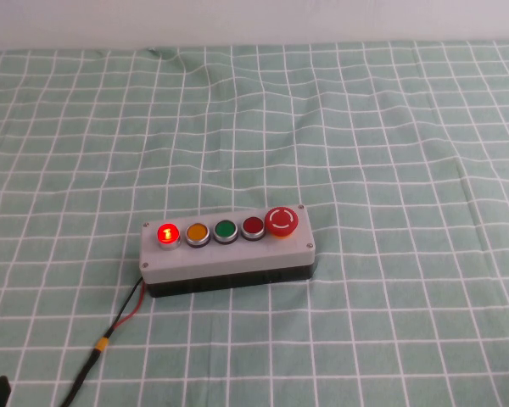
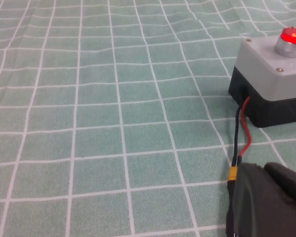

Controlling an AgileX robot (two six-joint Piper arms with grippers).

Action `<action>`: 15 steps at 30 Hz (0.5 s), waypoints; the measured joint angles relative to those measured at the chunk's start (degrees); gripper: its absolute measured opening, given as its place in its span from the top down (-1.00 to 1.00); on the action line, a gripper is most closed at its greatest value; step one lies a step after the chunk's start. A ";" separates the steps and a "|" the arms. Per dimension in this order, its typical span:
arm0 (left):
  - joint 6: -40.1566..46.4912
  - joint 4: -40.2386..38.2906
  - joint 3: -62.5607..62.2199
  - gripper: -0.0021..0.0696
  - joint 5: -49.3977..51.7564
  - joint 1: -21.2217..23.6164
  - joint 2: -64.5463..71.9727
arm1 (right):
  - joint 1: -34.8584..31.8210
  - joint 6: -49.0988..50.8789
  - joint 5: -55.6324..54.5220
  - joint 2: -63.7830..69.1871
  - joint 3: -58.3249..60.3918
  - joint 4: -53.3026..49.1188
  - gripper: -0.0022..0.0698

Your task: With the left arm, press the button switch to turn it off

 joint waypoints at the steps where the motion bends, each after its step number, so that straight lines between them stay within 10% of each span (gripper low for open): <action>1: 0.00 0.00 0.00 0.95 -0.03 0.00 0.00 | 0.00 0.00 0.00 0.00 0.00 0.00 0.99; 15: 0.00 0.00 0.03 0.95 -17.30 0.00 0.00 | 0.00 0.00 0.00 0.00 0.00 0.00 0.99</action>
